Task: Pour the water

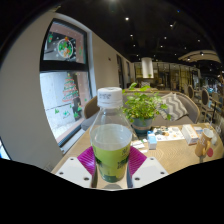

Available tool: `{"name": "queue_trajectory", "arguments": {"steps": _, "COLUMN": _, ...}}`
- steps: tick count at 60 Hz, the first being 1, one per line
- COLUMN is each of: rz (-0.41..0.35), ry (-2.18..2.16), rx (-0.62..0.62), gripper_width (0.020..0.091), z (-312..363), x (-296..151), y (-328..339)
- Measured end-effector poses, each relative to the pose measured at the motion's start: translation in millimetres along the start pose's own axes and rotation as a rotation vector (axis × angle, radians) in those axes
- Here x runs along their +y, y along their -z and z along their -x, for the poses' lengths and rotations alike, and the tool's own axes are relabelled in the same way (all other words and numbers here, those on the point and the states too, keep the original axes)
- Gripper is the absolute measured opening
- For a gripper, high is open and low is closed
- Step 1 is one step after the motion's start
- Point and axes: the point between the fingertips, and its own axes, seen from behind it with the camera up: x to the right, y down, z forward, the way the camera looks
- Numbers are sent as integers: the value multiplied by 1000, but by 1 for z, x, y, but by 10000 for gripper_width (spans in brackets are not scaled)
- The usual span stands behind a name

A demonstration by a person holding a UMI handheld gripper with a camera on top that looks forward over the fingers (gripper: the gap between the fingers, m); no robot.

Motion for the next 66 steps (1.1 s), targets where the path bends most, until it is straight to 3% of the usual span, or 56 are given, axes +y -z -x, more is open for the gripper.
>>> {"name": "queue_trajectory", "arguments": {"steps": 14, "rz": -100, "ry": -498, "rx": -187, "gripper_width": 393, "z": -64, "x": -122, "y": 43}}
{"name": "queue_trajectory", "arguments": {"steps": 27, "rz": -128, "ry": -1159, "rx": -362, "gripper_width": 389, "z": -180, "x": -168, "y": 42}}
{"name": "queue_trajectory", "arguments": {"steps": 39, "rz": -151, "ry": -1684, "rx": -428, "gripper_width": 392, "z": -288, "x": -141, "y": 3}}
{"name": "queue_trajectory", "arguments": {"steps": 49, "rz": -127, "ry": -1953, "rx": -469, "gripper_width": 389, "z": -335, "x": -106, "y": -19}}
{"name": "queue_trajectory", "arguments": {"steps": 59, "rz": -33, "ry": -1951, "rx": -455, "gripper_width": 389, "z": -335, "x": -90, "y": -22}}
{"name": "queue_trajectory", "arguments": {"steps": 66, "rz": 43, "ry": -1721, "rx": -444, "gripper_width": 388, "z": -319, "x": -96, "y": -11}}
